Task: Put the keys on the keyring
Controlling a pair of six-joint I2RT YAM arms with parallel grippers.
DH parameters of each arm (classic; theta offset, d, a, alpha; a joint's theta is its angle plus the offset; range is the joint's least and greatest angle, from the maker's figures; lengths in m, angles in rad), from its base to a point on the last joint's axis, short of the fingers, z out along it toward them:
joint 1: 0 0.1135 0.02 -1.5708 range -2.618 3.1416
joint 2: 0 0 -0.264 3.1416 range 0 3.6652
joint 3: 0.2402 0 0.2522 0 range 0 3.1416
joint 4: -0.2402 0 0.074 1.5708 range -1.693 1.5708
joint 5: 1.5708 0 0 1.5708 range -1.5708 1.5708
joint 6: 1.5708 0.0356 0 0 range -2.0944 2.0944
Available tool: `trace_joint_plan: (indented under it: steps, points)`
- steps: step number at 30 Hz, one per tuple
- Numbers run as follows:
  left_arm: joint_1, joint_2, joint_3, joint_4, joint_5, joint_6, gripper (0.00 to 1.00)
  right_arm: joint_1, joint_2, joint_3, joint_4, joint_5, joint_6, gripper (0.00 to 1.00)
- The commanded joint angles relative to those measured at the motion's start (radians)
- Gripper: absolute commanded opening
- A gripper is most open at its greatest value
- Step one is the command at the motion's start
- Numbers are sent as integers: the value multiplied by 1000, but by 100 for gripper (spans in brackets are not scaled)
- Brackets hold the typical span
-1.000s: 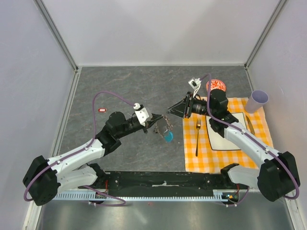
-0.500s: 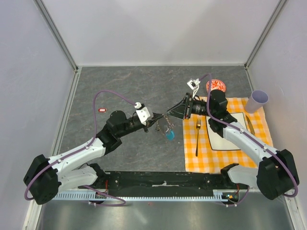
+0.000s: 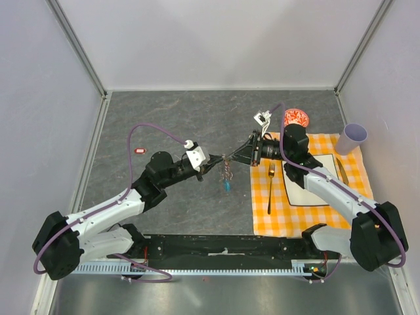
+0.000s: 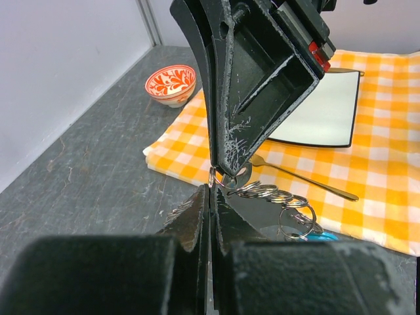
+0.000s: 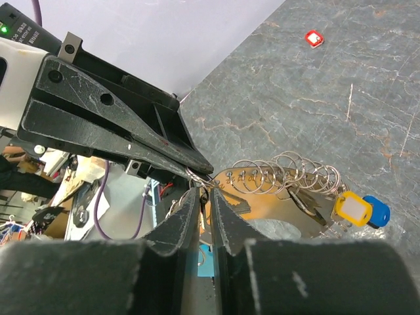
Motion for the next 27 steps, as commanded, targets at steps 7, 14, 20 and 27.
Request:
trace_joint_plan:
  steps: [7,14,20,27]
  points:
    - [-3,4,44,114,22,-1,2,0,14,-22,156,-48,65,5]
    - [-3,-52,-14,244,-7,-21,2,-1,6,-40,110,-24,39,0]
    - [-1,-91,-56,331,-27,-34,2,-1,-12,-45,28,-1,-13,0]
    - [0,-92,-74,393,11,-54,2,-1,-21,-37,-24,19,-52,0]
